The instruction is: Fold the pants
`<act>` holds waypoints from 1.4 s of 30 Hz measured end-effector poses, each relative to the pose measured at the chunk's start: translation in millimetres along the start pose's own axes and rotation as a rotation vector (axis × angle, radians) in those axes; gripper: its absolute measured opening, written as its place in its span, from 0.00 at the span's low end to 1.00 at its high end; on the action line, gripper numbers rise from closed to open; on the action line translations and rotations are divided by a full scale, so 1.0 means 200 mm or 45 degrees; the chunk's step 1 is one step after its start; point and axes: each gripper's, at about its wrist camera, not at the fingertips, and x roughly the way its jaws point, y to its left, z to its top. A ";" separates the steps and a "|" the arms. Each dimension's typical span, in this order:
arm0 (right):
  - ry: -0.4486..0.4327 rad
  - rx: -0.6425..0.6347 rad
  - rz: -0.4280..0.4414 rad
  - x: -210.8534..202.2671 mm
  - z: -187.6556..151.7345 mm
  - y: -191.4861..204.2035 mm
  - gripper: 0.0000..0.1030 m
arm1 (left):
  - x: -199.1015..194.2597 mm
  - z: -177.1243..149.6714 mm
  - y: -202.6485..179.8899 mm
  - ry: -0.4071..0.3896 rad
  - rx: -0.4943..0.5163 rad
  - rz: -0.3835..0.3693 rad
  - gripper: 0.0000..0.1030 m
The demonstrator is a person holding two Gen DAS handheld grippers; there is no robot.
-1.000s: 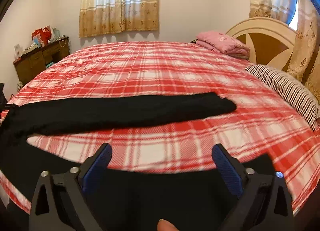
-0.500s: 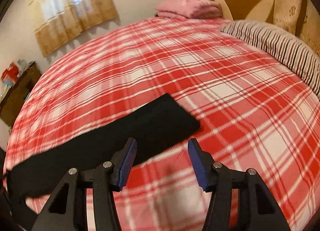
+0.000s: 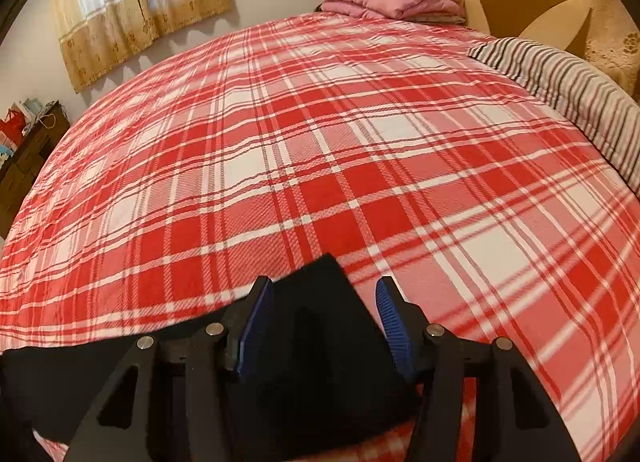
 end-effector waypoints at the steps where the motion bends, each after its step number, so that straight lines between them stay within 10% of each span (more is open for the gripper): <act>1: 0.007 0.001 0.002 0.02 0.01 0.00 0.54 | 0.00 0.00 -0.01 0.001 0.002 0.002 0.15; 7: 0.085 -0.046 0.042 0.15 0.00 0.01 0.54 | 0.01 0.00 -0.02 0.003 0.012 0.018 0.16; 15: 0.069 -0.092 0.029 0.13 -0.01 0.04 0.09 | 0.02 0.01 -0.07 0.012 0.064 0.073 0.16; 42: -0.238 -0.127 0.117 -0.67 -0.25 -0.02 0.07 | -0.35 0.00 0.00 -0.226 0.006 -0.246 0.12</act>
